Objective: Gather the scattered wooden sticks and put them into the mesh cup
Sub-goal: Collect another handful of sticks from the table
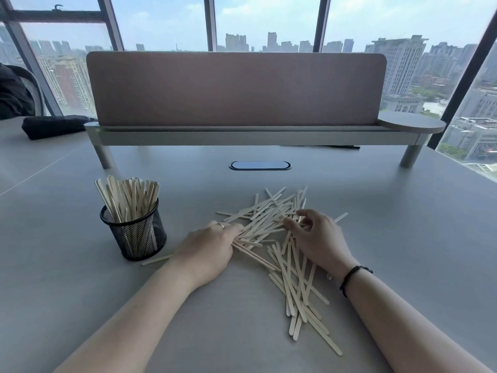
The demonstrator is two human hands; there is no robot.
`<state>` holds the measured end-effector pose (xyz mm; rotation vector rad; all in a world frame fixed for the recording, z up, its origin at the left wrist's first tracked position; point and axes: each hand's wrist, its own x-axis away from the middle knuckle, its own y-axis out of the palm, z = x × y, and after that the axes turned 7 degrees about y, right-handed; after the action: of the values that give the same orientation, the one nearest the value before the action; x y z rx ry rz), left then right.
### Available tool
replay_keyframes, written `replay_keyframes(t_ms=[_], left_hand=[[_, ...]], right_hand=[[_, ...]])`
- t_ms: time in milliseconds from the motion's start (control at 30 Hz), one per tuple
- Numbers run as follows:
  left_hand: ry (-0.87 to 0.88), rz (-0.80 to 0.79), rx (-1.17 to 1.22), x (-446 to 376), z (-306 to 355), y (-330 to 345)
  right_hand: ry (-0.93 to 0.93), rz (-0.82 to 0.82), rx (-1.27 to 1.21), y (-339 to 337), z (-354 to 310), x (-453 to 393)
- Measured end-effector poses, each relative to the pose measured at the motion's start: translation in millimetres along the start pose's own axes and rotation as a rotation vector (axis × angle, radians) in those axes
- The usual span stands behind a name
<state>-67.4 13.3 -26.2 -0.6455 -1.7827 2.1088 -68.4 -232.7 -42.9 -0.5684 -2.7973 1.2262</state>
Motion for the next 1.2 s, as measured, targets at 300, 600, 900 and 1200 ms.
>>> replay_keyframes(t_ms=[300, 600, 900, 1200], left_hand=[[-0.004, 0.115, -0.065, -1.8, 1.0, 10.7], [-0.039, 0.064, -0.096, -8.4, 3.5, 16.5], [-0.074, 0.113, -0.108, -1.8, 17.0, 9.0], [-0.093, 0.189, -0.114, -1.3, 15.8, 11.9]], right_hand=[[-0.09, -0.039, -0.003, -2.7, -6.0, 6.4], [-0.133, -0.01, -0.034, -1.6, -6.3, 6.0], [-0.099, 0.016, -0.073, -0.7, -1.6, 1.6], [-0.087, 0.056, -0.11, 0.2, 0.6, -1.0]])
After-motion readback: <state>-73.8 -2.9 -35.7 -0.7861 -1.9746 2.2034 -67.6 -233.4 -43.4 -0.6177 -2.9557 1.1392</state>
